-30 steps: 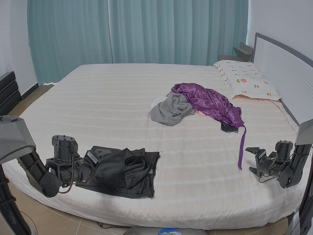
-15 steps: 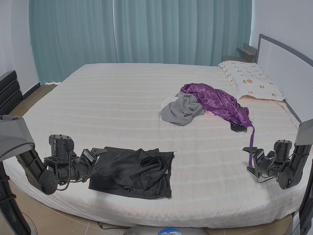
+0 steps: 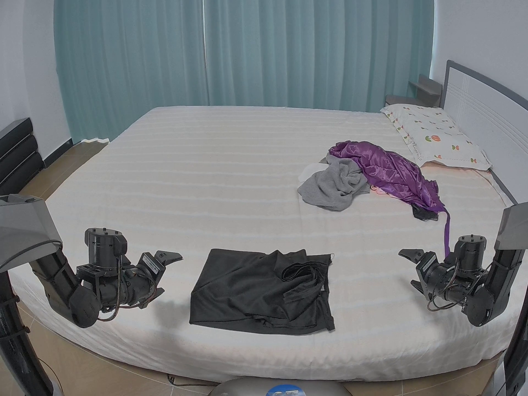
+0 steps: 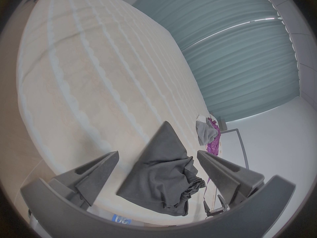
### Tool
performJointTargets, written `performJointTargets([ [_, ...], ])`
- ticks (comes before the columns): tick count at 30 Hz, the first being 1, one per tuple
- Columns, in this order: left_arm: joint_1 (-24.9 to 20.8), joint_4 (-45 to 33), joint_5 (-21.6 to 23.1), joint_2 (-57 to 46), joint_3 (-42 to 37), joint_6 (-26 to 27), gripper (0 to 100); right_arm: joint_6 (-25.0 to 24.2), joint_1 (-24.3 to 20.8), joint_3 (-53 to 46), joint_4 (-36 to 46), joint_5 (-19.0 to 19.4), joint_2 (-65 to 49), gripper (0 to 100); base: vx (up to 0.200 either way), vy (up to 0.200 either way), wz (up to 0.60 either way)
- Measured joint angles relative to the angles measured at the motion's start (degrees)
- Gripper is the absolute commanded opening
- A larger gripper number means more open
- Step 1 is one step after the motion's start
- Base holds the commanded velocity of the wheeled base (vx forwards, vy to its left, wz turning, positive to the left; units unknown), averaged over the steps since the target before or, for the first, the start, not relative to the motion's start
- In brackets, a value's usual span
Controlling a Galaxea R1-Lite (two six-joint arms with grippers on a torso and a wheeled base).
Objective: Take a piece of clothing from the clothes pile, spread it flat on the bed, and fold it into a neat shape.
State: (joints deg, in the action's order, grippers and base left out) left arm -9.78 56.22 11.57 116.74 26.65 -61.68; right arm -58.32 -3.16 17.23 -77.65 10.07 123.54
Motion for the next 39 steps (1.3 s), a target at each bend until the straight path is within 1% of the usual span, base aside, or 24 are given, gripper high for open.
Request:
performJointTargets([
  [3,0.0,0.0,0.11,0.13,0.0,0.05,100,2.0,-2.54,-0.52,-0.05,-3.25,-0.26,100,0.0,0.2,0.0],
  [7,-0.11,0.0,0.17,0.27,0.0,0.07,100,4.0,-6.51,-1.29,-0.11,-6.68,-0.69,100,0.0,0.2,0.0],
  [14,-0.41,0.02,0.2,0.62,-0.05,0.21,100,6.42,-14.56,-3.04,-0.32,-10.34,-2.29,100,0.0,0.0,0.0],
  [16,-0.55,0.05,0.22,0.82,-0.05,0.24,100,8.46,-16.58,-3.21,-0.11,-11.92,-2.89,100,0.0,0.0,0.0],
  [19,-0.63,0.05,0.26,1.23,-0.06,0.29,100,13.02,-19.41,-3.08,1.45,-13.73,-3.86,100,0.0,0.0,0.0],
  [22,-0.77,0.32,0.24,1.58,-0.06,0.33,100,16.36,-21.86,-1.9,6.41,-15.19,-4.66,100,0.0,0.0,0.0],
  [28,-0.96,1.15,0.22,2.19,-0.37,0.35,100,18.44,-25.2,3.22,18.97,-16.88,-5.01,100,0.0,0.0,0.0],
  [35,-1.18,1.69,0.2,2.61,-0.79,0.4,100,21.41,-26.69,11.8,31.45,-17.37,-3.86,100,0.0,0.0,0.0],
  [39,-1.18,1.77,0.17,2.72,-0.99,0.45,100,23.64,-26.79,14.63,34.02,-17.62,-1.79,100,0.0,0.0,0.0],
])
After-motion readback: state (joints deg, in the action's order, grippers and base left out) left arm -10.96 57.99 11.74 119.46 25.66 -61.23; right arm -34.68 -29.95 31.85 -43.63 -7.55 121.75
